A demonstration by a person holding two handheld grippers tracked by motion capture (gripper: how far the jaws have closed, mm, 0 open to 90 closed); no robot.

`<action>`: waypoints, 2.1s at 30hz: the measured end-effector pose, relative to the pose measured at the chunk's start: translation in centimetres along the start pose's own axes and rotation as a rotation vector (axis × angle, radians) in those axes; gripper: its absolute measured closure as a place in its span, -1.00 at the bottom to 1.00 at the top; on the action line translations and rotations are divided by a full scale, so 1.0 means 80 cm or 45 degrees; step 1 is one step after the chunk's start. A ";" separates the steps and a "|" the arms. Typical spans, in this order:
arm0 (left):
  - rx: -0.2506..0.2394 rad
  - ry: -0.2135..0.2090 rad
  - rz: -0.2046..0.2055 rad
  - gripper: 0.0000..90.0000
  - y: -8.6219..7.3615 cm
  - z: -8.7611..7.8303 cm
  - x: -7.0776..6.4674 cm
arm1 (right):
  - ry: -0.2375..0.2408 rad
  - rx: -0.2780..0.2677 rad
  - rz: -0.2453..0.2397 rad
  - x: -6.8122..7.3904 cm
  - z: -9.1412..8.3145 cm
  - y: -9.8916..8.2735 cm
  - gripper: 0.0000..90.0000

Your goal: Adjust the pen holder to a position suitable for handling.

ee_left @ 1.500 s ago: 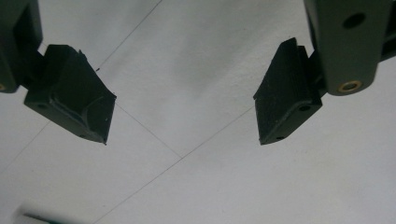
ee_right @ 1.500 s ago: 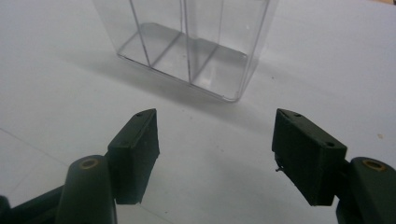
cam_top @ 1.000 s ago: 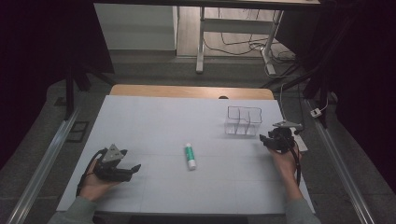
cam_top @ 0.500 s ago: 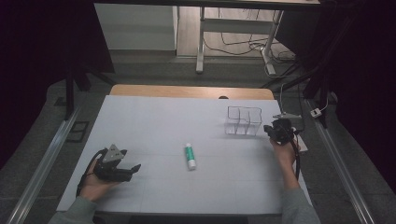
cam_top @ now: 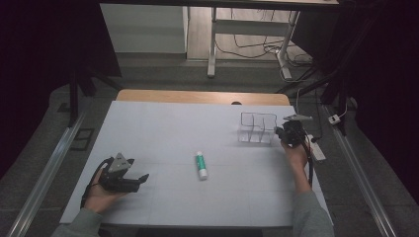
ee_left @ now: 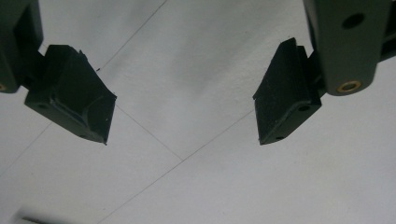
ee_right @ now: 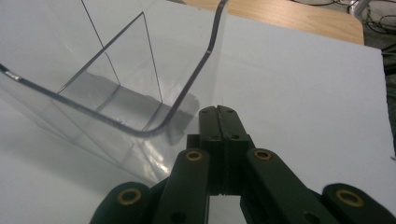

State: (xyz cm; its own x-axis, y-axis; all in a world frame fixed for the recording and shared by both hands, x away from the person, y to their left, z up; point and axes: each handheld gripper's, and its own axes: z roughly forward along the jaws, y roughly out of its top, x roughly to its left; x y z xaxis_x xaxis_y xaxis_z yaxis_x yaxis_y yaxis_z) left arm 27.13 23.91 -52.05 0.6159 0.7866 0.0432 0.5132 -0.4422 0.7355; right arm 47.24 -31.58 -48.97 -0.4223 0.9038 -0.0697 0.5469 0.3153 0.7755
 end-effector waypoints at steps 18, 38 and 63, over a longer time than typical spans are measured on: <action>0.007 0.002 -0.006 -0.56 -0.002 0.001 0.000 | 0.035 0.006 -0.030 0.006 0.006 0.005 0.98; 0.010 0.006 -0.009 -0.57 -0.001 0.002 -0.001 | 0.121 -0.004 -0.110 0.049 0.018 0.022 0.98; 0.017 -0.004 0.001 -0.56 0.001 0.004 -0.004 | 0.178 -0.005 -0.163 0.088 0.034 0.037 0.97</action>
State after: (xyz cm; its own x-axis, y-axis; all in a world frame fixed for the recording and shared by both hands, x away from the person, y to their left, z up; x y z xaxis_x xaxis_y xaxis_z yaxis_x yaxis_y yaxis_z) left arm 27.15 23.48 -52.19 0.6182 0.7849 0.0417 0.5208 -0.4487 0.7262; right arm 47.85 -23.47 -48.92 -0.5851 0.8070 -0.0802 0.4795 0.4240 0.7683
